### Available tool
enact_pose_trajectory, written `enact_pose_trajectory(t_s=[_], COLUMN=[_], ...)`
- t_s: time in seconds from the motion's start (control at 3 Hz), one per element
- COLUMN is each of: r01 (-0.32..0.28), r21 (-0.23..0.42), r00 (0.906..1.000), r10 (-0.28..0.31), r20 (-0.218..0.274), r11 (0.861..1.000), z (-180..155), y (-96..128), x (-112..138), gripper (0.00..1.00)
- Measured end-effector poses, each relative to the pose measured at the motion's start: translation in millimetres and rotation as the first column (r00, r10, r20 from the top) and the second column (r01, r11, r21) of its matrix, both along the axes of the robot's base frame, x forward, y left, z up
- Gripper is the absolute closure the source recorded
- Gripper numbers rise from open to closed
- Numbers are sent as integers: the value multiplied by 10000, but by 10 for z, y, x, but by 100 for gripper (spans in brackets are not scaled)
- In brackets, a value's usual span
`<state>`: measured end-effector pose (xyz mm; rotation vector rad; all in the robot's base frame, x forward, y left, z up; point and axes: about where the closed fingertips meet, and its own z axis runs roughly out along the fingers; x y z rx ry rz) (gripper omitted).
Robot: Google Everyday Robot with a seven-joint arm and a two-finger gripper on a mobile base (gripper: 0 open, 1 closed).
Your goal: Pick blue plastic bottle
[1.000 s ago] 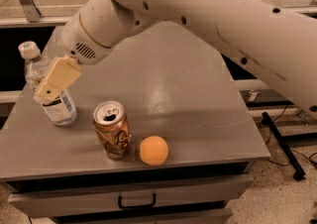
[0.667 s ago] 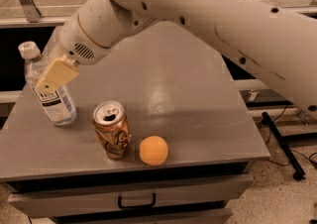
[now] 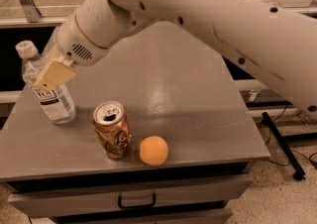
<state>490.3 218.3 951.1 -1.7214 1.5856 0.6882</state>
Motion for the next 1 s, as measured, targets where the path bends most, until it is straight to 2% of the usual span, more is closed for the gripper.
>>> enact_pose_trajectory(t_s=[0.33, 0.67, 1.0], r01=[-125, -382, -389], r21=[163, 350, 60], r00=[9996, 9940, 9845], r10=[121, 344, 373], r20=[244, 1034, 1716], r11=[9998, 9987, 9992], z=[129, 527, 979], y=[14, 70, 56], x=[-4, 12, 108], gripper=[100, 100, 100])
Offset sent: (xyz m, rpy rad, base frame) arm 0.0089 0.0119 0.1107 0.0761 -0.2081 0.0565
